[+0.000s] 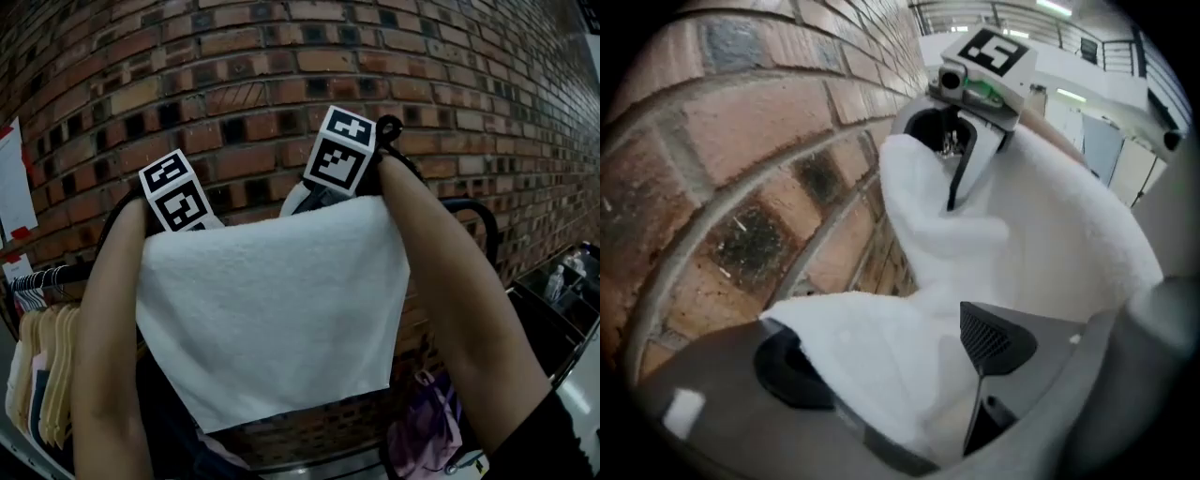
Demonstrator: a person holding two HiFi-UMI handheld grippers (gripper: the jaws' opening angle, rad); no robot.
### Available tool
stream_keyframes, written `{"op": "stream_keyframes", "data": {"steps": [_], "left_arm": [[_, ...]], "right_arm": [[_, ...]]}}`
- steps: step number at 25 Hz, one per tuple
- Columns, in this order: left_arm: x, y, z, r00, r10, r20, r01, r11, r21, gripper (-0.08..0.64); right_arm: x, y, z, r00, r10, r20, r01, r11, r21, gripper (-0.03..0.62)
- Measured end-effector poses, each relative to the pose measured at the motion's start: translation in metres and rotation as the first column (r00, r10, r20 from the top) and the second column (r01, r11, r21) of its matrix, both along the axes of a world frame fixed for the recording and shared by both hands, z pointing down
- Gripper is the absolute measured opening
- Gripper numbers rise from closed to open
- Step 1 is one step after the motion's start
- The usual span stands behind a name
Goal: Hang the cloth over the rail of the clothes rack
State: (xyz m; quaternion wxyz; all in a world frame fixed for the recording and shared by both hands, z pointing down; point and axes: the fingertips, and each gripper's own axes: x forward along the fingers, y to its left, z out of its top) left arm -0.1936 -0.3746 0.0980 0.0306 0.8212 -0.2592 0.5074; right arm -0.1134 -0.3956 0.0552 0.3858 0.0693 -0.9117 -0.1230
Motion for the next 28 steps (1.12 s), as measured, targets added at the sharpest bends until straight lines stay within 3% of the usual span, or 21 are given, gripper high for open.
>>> {"op": "stream_keyframes", "data": {"steps": [2, 4, 6, 9, 12, 14, 16, 21, 23, 26, 28], "left_arm": [[0.012, 0.005, -0.018, 0.992, 0.038, -0.119, -0.036, 0.999, 0.022, 0.419], [0.018, 0.006, -0.034, 0.98, 0.065, -0.191, -0.054, 0.997, 0.063, 0.417], [0.015, 0.006, -0.038, 0.976, 0.056, -0.209, -0.04, 0.996, 0.079, 0.416], [0.006, 0.006, -0.036, 0.978, 0.038, -0.205, -0.024, 0.997, 0.071, 0.416], [0.002, 0.005, -0.042, 0.974, 0.036, -0.224, -0.016, 0.995, 0.094, 0.399], [-0.005, 0.002, -0.041, 0.979, 0.015, -0.202, 0.007, 0.994, 0.105, 0.397], [-0.012, 0.0, -0.038, 0.987, -0.001, -0.164, 0.019, 0.994, 0.11, 0.377], [-0.025, -0.005, -0.051, 0.983, -0.041, -0.179, 0.066, 0.989, 0.135, 0.371], [-0.038, -0.01, -0.053, 0.99, -0.083, -0.115, 0.102, 0.98, 0.171, 0.371], [-0.049, -0.013, -0.052, 0.996, -0.086, 0.03, 0.077, 0.972, 0.222, 0.35], [-0.047, -0.013, -0.059, 0.996, -0.071, 0.055, 0.054, 0.962, 0.268, 0.345]], "right_arm": [[-0.004, 0.009, -0.012, 0.997, -0.026, 0.077, 0.029, 0.999, -0.037, 0.272], [-0.003, 0.007, -0.012, 0.998, -0.02, 0.062, 0.021, 1.0, -0.017, 0.272], [0.005, -0.001, -0.009, 1.0, 0.021, 0.009, -0.021, 1.0, -0.001, 0.272], [0.025, -0.016, 0.01, 0.981, 0.091, -0.17, -0.082, 0.995, 0.058, 0.272], [0.021, -0.015, 0.01, 0.986, 0.082, -0.142, -0.078, 0.996, 0.031, 0.27], [0.025, -0.021, 0.017, 0.972, 0.097, -0.213, -0.079, 0.993, 0.092, 0.27], [0.023, -0.023, 0.02, 0.97, 0.103, -0.219, -0.081, 0.991, 0.108, 0.27], [0.042, -0.033, 0.038, 0.929, 0.152, -0.338, -0.099, 0.981, 0.169, 0.27], [0.047, -0.04, 0.04, 0.915, 0.164, -0.369, -0.092, 0.975, 0.203, 0.27], [0.036, -0.033, 0.033, 0.945, 0.127, -0.303, -0.068, 0.978, 0.198, 0.27], [0.027, -0.026, 0.024, 0.963, 0.089, -0.253, -0.036, 0.978, 0.207, 0.27]]}}
